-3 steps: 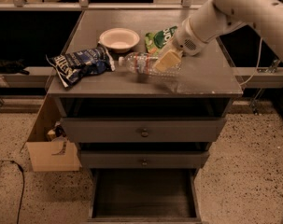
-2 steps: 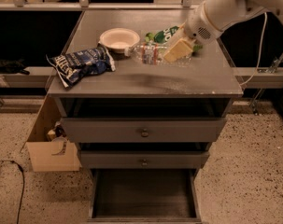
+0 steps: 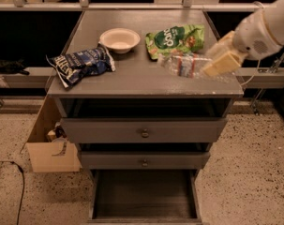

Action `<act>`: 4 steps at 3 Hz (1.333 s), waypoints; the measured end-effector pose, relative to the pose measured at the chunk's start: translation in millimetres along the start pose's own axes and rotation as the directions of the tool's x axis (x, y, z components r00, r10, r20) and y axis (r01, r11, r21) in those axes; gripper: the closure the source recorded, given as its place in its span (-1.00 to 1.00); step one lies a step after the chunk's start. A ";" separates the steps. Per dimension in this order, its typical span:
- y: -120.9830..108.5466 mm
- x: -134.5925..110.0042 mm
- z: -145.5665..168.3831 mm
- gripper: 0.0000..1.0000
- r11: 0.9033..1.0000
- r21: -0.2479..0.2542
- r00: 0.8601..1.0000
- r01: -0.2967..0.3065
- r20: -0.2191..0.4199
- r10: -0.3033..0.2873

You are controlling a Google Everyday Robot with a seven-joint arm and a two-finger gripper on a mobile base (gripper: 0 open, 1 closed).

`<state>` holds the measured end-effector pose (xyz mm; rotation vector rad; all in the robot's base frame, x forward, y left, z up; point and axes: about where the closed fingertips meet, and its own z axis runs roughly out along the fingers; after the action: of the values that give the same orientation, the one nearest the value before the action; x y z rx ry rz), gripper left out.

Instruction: Place water bottle into bottom drawer

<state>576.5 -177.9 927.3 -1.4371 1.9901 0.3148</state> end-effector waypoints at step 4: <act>85.5 77.7 28.6 1.00 0.981 -0.108 0.981 -0.162 0.089 0.172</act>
Offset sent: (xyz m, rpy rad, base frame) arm -0.0541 -0.0503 -0.0233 -0.0195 0.0563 -0.0296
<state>494.6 -189.5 841.7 -1.2898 2.0432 0.5556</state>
